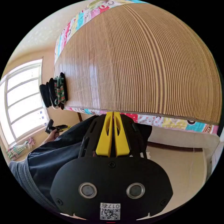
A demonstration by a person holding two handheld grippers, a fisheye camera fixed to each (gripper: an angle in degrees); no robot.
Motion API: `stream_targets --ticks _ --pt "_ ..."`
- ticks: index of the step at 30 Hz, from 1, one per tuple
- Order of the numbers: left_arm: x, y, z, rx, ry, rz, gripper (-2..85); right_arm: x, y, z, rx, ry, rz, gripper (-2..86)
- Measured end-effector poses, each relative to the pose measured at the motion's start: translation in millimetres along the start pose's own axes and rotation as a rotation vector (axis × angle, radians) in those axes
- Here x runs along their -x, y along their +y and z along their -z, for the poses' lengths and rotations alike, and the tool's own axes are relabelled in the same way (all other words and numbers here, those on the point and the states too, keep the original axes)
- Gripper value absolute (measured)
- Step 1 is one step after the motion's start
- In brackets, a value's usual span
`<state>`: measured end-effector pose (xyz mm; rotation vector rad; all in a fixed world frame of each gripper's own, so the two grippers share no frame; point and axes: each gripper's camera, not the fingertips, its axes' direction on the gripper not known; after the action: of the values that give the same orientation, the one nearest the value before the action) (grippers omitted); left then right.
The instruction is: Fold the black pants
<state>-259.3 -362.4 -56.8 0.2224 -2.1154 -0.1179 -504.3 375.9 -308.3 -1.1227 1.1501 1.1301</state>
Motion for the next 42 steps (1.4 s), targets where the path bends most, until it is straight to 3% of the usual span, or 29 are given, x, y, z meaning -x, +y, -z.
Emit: stream_targets --ticks 4,7,15,17,19,22,24,26,31,34,36,37,38,42 --pt "30.0 5.1 42.3 -0.06 -0.151 -0.067 -0.6 75.3 -12.0 -36.4 0.124 0.204 0.136 0.3" --pt "57.1 9.7 73.5 -0.114 -0.222 -0.071 -0.2 98.2 -9.8 -47.9 0.114 0.243 0.091 0.3" --pt "48.5 67.8 276.4 -0.83 -0.19 -0.235 8.9 88.7 57.6 -49.7 -0.074 0.09 -0.251 0.3" --pt "42.8 66.9 320.3 -0.915 -0.179 -0.239 11.1 80.9 81.8 -50.9 -0.098 0.079 -0.344 0.3" --pt "35.7 56.6 352.9 -0.939 -0.183 -0.257 13.2 71.5 114.3 -52.8 -0.133 0.048 -0.438 0.3" --pt "20.8 30.6 371.9 -0.912 -0.349 -0.242 16.3 64.0 150.1 -58.0 -0.149 0.02 -0.543 0.3" --pt "17.0 -11.2 350.7 -0.675 -0.541 -0.186 18.0 65.3 168.9 -61.0 -0.159 0.006 -0.576 0.3" --pt "15.3 -12.2 337.5 -0.645 -0.597 -0.188 17.5 70.2 184.5 -64.2 -0.175 -0.004 -0.585 0.3" --pt "37.8 36.8 355.7 -0.727 -0.371 -0.146 12.3 84.5 214.3 -86.2 -0.181 -0.024 -0.584 0.3" --pt "81.3 77.8 388.7 -0.795 0.018 -0.154 7.8 83.8 219.7 -101.8 -0.152 -0.036 -0.578 0.4" --pt "130.8 116.6 422.3 -0.903 0.553 -0.203 5.9 79.7 218.8 -107.3 -0.136 -0.038 -0.578 0.4" --pt "136.9 125.6 429.7 -0.926 0.643 -0.241 5.7 75.5 216.0 -108.4 -0.133 -0.039 -0.577 0.4" --pt "138.0 144.0 444.8 -0.953 0.714 -0.322 5.3 73.2 214.0 -108.2 -0.134 -0.04 -0.575 0.4" --pt "79.2 242.8 484.6 -1.039 0.677 -0.654 5.1 58.2 192.7 -87.6 -0.218 -0.069 -0.58 0.4"
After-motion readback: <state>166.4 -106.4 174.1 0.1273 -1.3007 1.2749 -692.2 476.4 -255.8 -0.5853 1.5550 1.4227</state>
